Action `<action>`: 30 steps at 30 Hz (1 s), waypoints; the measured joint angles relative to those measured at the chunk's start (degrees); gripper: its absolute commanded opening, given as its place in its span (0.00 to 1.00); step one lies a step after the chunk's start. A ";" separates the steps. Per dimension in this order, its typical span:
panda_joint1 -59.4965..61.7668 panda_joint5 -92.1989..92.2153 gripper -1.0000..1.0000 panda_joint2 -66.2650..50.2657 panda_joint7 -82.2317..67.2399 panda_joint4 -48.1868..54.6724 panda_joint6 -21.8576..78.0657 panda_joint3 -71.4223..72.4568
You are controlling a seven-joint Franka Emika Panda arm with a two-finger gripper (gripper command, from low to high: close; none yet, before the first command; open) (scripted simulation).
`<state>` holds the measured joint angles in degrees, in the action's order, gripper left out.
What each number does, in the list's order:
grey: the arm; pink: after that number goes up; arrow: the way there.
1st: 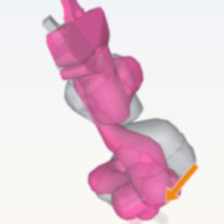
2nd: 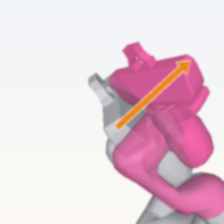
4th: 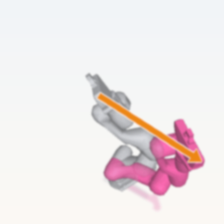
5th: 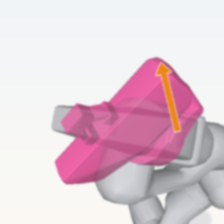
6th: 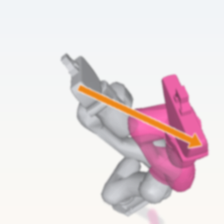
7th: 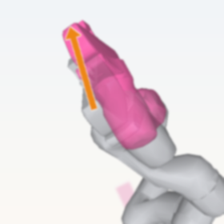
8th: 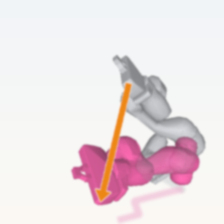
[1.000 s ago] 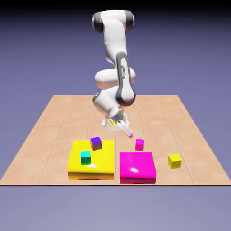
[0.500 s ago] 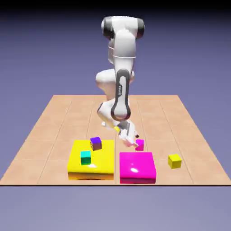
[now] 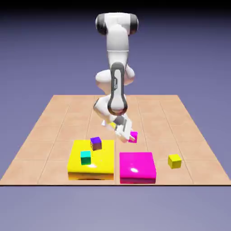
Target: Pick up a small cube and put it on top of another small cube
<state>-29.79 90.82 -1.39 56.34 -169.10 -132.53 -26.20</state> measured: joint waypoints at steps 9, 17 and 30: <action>12.57 -22.41 0.00 -3.94 -2.66 13.43 11.68 8.06; 23.26 -42.37 0.00 -7.44 -4.99 25.37 22.06 15.22; 40.67 -74.81 0.00 -13.12 -8.81 44.77 38.92 26.86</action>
<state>10.89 16.01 -14.51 47.53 -124.33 -93.61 0.67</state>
